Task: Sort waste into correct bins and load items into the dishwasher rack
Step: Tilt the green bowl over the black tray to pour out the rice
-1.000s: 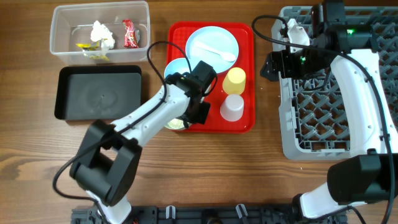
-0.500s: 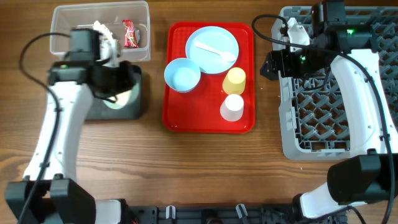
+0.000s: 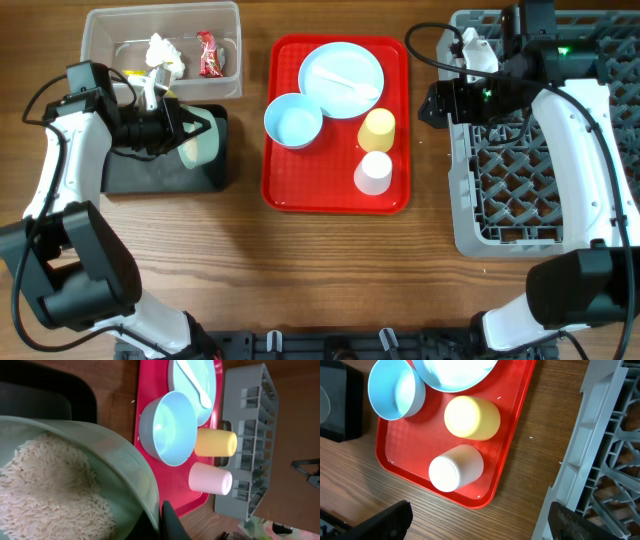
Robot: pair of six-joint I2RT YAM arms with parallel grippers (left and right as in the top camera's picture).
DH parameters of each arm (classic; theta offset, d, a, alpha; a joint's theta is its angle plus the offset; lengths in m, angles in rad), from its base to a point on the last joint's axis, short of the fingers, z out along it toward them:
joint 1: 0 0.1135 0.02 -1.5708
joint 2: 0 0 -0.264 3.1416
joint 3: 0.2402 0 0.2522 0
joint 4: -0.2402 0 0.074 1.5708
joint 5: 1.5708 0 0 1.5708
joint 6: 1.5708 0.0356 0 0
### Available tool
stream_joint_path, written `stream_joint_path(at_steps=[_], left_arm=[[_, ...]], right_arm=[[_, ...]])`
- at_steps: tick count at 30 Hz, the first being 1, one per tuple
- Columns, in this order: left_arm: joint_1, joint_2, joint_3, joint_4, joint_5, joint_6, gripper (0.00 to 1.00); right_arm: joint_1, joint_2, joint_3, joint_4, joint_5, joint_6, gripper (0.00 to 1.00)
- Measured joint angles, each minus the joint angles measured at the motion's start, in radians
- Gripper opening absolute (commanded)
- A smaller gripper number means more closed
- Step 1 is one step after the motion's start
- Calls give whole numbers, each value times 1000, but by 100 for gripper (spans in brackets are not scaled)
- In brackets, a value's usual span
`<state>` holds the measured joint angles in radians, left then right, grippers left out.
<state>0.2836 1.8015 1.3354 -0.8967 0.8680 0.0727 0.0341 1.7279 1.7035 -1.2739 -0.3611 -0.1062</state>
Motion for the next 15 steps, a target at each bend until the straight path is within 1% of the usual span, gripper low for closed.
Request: stream_joint_path(at_steps=[6,9,12,15], left_arm=[[31,5,0,64,111,24,4],[68,5,0,64,142,37,4],[108,5,0,64,188,77,4],[114,5,0,52,213,103,4]], right_arm=[[0,0,0,1,0,0,90],[0,0,0,1,0,0,90],[0,0,0,1,0,0,90],[0,0,0,2,0,0,90]])
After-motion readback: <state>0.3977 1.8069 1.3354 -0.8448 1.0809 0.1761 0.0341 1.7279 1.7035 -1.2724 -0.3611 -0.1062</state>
